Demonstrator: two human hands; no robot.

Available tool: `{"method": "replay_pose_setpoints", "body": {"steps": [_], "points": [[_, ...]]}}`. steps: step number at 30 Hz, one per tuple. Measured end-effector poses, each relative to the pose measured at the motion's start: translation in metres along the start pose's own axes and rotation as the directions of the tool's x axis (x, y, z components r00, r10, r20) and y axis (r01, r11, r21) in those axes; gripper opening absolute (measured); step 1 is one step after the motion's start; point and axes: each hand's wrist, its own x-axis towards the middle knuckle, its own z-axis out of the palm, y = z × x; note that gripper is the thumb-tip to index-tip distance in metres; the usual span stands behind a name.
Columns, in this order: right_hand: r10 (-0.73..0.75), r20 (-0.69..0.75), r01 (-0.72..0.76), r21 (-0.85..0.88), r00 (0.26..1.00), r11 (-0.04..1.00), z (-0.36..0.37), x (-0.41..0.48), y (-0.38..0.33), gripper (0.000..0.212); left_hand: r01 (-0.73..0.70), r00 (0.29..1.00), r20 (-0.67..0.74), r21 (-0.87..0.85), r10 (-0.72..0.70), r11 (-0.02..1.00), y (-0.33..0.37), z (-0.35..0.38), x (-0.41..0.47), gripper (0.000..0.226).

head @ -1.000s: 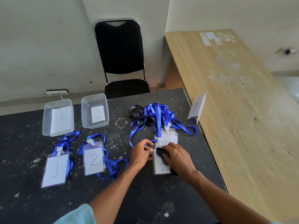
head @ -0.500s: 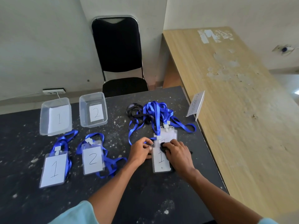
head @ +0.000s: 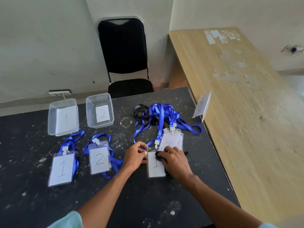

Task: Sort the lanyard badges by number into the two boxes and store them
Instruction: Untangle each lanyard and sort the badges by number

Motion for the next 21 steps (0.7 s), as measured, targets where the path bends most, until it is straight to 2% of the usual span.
{"method": "replay_pose_setpoints", "body": {"steps": [2,5,7,10,11,14,18,19,21], "points": [[-0.126,0.031,0.126,0.01,0.991,0.992,0.015,-0.015,-0.01,0.029,0.001,1.0,-0.012,-0.006,-0.001,1.0,-0.003,-0.006,-0.003,0.017],[-0.26,0.181,0.258,0.038,0.948,0.965,0.013,-0.033,-0.009,0.031,-0.011,1.0,-0.02,-0.006,0.01,1.0,-0.005,-0.007,-0.006,0.018],[-0.209,0.188,0.202,0.056,0.96,0.978,0.002,-0.029,-0.003,0.032,-0.012,1.0,-0.017,-0.017,0.012,1.0,-0.004,-0.006,-0.007,0.018],[0.024,-0.03,-0.022,0.049,0.999,0.999,-0.007,-0.01,-0.001,0.029,-0.019,1.0,-0.006,0.001,0.019,1.0,-0.005,-0.007,-0.006,0.018],[0.059,-0.044,-0.057,0.049,0.997,0.997,-0.005,-0.007,-0.006,0.029,-0.018,1.0,-0.012,0.005,0.018,1.0,-0.005,-0.007,-0.006,0.019],[-0.056,0.066,0.055,0.02,0.996,0.998,0.012,-0.019,-0.019,0.03,-0.01,1.0,-0.026,-0.007,0.01,1.0,-0.005,-0.006,-0.006,0.02],[-0.223,0.267,0.218,0.048,0.938,0.975,0.006,-0.041,-0.013,0.034,-0.017,1.0,-0.018,-0.004,0.017,1.0,-0.005,-0.007,-0.006,0.019],[-0.199,0.245,0.191,0.059,0.949,0.98,0.003,-0.039,-0.011,0.034,-0.019,1.0,-0.014,-0.007,0.018,1.0,-0.005,-0.007,-0.007,0.019],[-0.046,0.08,0.04,0.074,0.996,0.996,-0.002,-0.023,-0.007,0.031,-0.021,1.0,-0.004,-0.008,0.021,1.0,-0.005,-0.007,-0.006,0.02]]}}
